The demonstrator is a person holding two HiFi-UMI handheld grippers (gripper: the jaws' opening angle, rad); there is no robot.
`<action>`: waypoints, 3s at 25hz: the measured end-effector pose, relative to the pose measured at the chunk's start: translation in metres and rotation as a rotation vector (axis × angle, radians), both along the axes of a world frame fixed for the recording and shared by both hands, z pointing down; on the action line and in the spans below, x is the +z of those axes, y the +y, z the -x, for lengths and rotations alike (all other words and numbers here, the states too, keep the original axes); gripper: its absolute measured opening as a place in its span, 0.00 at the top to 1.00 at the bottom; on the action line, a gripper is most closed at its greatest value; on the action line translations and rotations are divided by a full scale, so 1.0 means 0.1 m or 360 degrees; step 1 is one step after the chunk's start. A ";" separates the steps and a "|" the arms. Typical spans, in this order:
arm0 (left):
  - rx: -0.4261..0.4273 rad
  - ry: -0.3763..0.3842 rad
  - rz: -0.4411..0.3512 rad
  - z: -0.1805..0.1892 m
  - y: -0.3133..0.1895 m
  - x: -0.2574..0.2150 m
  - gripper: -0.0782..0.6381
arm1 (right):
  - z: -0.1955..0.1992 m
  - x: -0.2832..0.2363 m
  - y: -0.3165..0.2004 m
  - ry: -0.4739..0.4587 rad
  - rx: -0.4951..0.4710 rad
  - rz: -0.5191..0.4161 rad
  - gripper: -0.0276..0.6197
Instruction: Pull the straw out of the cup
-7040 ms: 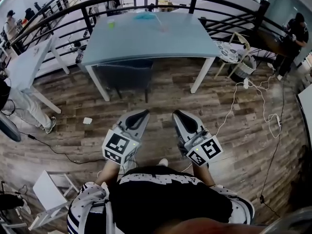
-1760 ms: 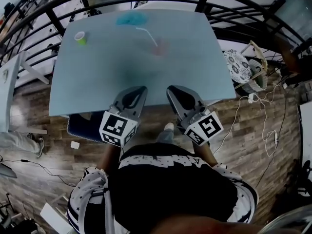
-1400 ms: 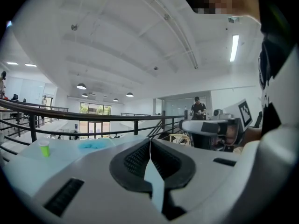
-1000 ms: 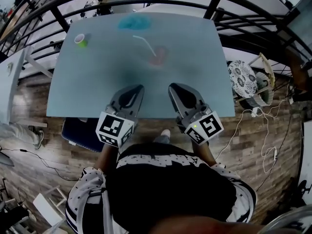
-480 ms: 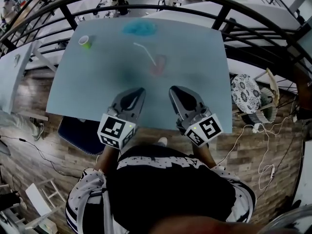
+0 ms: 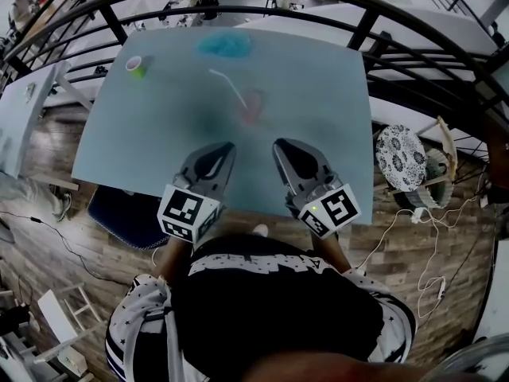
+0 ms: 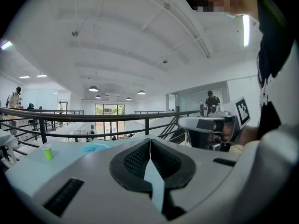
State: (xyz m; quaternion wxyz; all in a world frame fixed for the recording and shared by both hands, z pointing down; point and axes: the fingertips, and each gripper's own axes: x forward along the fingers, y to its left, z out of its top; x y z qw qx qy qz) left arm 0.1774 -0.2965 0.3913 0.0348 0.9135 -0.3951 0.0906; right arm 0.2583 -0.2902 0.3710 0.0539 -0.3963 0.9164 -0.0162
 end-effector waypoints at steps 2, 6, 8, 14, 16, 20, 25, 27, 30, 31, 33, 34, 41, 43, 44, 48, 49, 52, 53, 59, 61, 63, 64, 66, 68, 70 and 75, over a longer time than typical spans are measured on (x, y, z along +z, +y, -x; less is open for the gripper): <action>-0.0015 -0.0007 0.0003 -0.03 0.00 0.01 0.87 | -0.03 0.01 0.01 -0.0015 -0.0016 0.0000 0.91; -0.0020 -0.0038 -0.0007 -0.11 0.07 -0.03 0.87 | -0.08 0.03 0.01 -0.0064 -0.0047 0.0008 0.91; -0.0032 -0.0059 -0.0003 -0.09 0.09 -0.03 0.87 | -0.06 0.05 -0.03 -0.0084 -0.0065 0.0012 0.91; -0.0100 -0.0064 0.0025 0.05 0.07 0.03 0.87 | 0.13 0.06 0.01 -0.0054 -0.0140 -0.0001 0.91; -0.0073 -0.0069 0.0008 0.00 0.08 0.03 0.87 | 0.10 0.06 0.01 -0.0043 -0.0122 -0.0004 0.91; -0.0032 -0.0066 0.0019 -0.07 0.05 0.07 0.87 | -0.03 0.09 -0.01 0.0007 -0.0032 -0.0005 0.91; -0.0020 -0.0034 0.0038 -0.14 -0.08 0.10 0.87 | -0.14 0.13 -0.09 0.0013 -0.0009 0.0001 0.91; -0.0024 -0.0027 0.0040 -0.13 -0.15 0.11 0.87 | -0.11 0.13 -0.15 0.0018 -0.0017 -0.0006 0.91; -0.0026 -0.0018 0.0051 -0.04 -0.32 0.15 0.87 | -0.01 0.16 -0.32 0.0044 -0.0039 -0.0007 0.91; -0.0027 -0.0016 0.0063 -0.02 -0.37 0.18 0.87 | 0.01 0.18 -0.37 0.0044 -0.0046 0.0001 0.91; -0.0036 -0.0011 0.0083 0.02 -0.45 0.21 0.87 | 0.05 0.19 -0.46 0.0046 -0.0055 0.0008 0.91; -0.0043 -0.0007 0.0085 0.04 -0.50 0.21 0.87 | 0.06 0.18 -0.50 0.0048 -0.0061 0.0008 0.91; -0.0037 0.0011 0.0087 0.17 -0.84 0.22 0.87 | 0.20 0.25 -0.85 0.0097 -0.0072 0.0038 0.91; -0.0036 0.0026 0.0096 0.20 -0.93 0.24 0.87 | 0.23 0.28 -0.95 0.0097 -0.0071 0.0052 0.91; -0.0034 0.0027 0.0101 0.21 -0.97 0.26 0.87 | 0.24 0.30 -0.99 0.0098 -0.0072 0.0058 0.91; -0.0005 0.0029 0.0130 0.23 -1.11 0.33 0.87 | 0.32 0.38 -1.13 0.0143 -0.0087 0.0087 0.91; 0.0001 0.0035 0.0137 0.24 -1.14 0.35 0.87 | 0.35 0.40 -1.16 0.0157 -0.0089 0.0095 0.91; -0.0001 0.0056 0.0156 0.28 -1.26 0.40 0.87 | 0.39 0.44 -1.27 0.0181 -0.0082 0.0110 0.91; -0.0005 0.0061 0.0162 0.29 -1.30 0.41 0.87 | 0.39 0.45 -1.31 0.0186 -0.0078 0.0114 0.91; -0.0010 0.0068 0.0189 0.31 -1.47 0.48 0.87 | 0.39 0.49 -1.51 0.0229 -0.0058 0.0139 0.91; 0.0001 0.0085 0.0185 0.34 -1.52 0.48 0.87 | 0.42 0.51 -1.58 0.0243 -0.0051 0.0146 0.91; 0.0014 0.0105 0.0179 0.37 -1.57 0.48 0.87 | 0.47 0.52 -1.65 0.0257 -0.0050 0.0147 0.91; 0.0019 0.0111 0.0179 0.38 -1.60 0.48 0.87 | 0.49 0.53 -1.69 0.0264 -0.0053 0.0149 0.91; 0.0025 0.0115 0.0183 0.39 -1.64 0.50 0.87 | 0.52 0.55 -1.75 0.0278 -0.0059 0.0154 0.91; 0.0025 0.0119 0.0186 0.40 -1.68 0.52 0.87 | 0.54 0.55 -1.80 0.0289 -0.0058 0.0154 0.91; 0.0015 0.0126 0.0193 0.45 -1.74 0.55 0.87 | 0.57 0.57 -1.87 0.0299 -0.0052 0.0158 0.91; -0.0019 0.0133 0.0214 0.57 -1.87 0.61 0.87 | 0.67 0.65 -2.03 0.0349 -0.0061 0.0174 0.91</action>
